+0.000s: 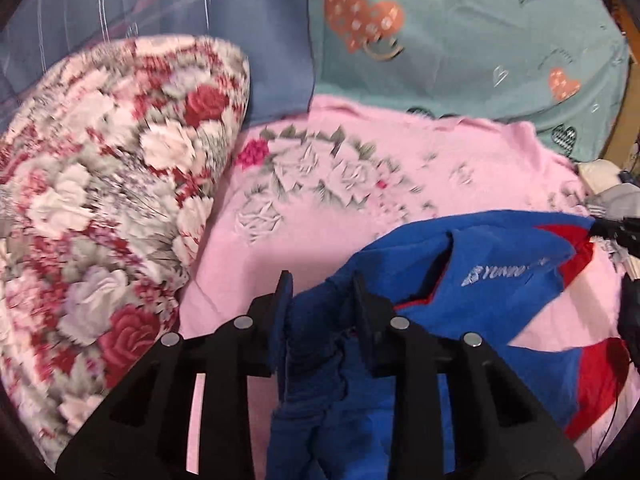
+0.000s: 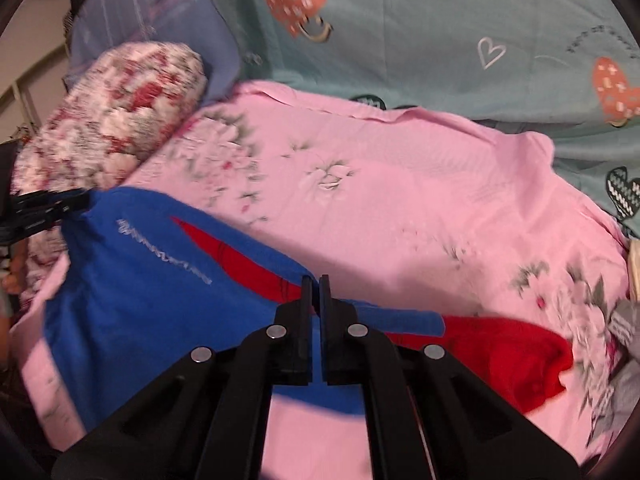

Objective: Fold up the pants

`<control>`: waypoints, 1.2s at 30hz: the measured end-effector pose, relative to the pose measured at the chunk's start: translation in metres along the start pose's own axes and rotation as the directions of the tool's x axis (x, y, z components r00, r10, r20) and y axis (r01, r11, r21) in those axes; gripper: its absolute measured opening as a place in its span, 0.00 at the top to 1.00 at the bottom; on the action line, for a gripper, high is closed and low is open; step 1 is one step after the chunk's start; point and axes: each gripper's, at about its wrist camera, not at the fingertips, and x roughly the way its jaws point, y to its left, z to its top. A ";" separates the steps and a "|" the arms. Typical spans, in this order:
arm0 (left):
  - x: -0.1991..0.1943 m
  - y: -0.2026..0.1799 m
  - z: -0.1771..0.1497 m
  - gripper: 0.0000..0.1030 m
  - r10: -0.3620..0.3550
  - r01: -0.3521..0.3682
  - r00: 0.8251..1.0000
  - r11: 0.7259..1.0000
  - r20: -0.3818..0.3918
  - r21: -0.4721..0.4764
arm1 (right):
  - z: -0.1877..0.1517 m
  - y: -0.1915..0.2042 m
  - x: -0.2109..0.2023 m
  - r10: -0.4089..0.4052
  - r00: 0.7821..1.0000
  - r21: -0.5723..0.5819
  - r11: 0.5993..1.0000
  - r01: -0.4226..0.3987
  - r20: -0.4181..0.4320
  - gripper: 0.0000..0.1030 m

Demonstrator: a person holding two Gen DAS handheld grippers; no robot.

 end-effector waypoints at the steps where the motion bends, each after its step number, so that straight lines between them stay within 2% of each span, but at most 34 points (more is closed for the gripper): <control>1: -0.014 -0.003 -0.005 0.72 0.003 -0.003 1.000 1.000 0.015 0.008 | -0.013 0.007 -0.020 0.033 0.999 0.012 0.999 -0.033 0.009 0.98; 5: -0.042 -0.011 -0.035 0.70 -0.019 0.019 1.000 1.000 0.006 0.019 | -0.074 0.043 -0.062 0.076 0.997 0.017 0.997 -0.075 -0.010 0.97; 8: -0.047 -0.010 -0.068 0.53 0.018 -0.018 0.999 1.000 -0.030 0.012 | -0.128 0.072 -0.063 0.121 0.991 0.029 0.992 -0.119 -0.064 0.98; 10: -0.049 -0.006 -0.085 0.35 0.006 -0.006 0.998 1.000 -0.060 -0.012 | -0.158 0.087 -0.049 0.128 0.984 0.023 0.992 -0.126 -0.126 0.98; 14: -0.058 0.006 -0.104 0.23 -0.012 0.003 0.994 0.996 -0.108 -0.084 | -0.193 0.101 -0.012 0.117 0.961 0.059 0.993 -0.106 -0.252 0.92; 15: -0.062 0.010 -0.106 0.21 -0.015 0.003 0.994 0.994 -0.110 -0.105 | -0.195 0.101 -0.007 0.119 0.957 0.075 0.992 -0.102 -0.263 0.86; 19: -0.071 0.018 -0.110 0.18 -0.010 -0.015 0.990 0.985 -0.143 -0.172 | -0.185 0.106 -0.023 0.137 0.973 0.070 0.989 -0.126 -0.186 0.83; 20: -0.071 0.018 -0.110 0.17 -0.014 -0.016 0.987 0.983 -0.161 -0.185 | -0.181 0.106 -0.029 0.130 0.978 0.068 0.990 -0.120 -0.162 0.79; 21: -0.070 0.017 -0.111 0.16 -0.020 -0.017 0.983 0.980 -0.185 -0.197 | -0.177 0.104 -0.036 0.113 0.985 0.070 0.992 -0.105 -0.132 0.68; 23: -0.066 0.014 -0.112 0.16 -0.064 0.011 0.972 0.973 -0.226 -0.230 | -0.172 0.098 -0.052 0.055 0.997 0.095 0.994 -0.049 -0.059 0.55; 25: -0.062 0.009 -0.113 0.16 -0.102 0.031 0.959 0.964 -0.263 -0.263 | -0.173 0.092 -0.064 0.037 0.999 0.129 0.991 -0.035 -0.009 0.55; 28: -0.053 0.002 -0.113 0.16 -0.092 0.003 0.948 0.959 -0.303 -0.283 | -0.181 0.086 -0.075 0.016 0.999 0.149 0.989 -0.023 0.045 0.55; 31: -0.042 -0.004 -0.112 0.18 -0.097 -0.008 0.933 0.957 -0.347 -0.289 | -0.190 0.078 -0.076 -0.016 0.998 0.185 0.983 0.005 0.058 0.55; 34: -0.038 -0.003 -0.111 0.19 -0.123 -0.001 0.930 0.941 -0.346 -0.337 | -0.197 0.067 -0.078 -0.022 0.997 0.204 0.979 0.008 0.069 0.55; 36: -0.036 -0.005 -0.109 0.26 -0.144 0.009 0.930 0.930 -0.339 -0.369 | -0.201 0.062 -0.078 -0.011 0.997 0.217 0.976 -0.006 0.077 0.55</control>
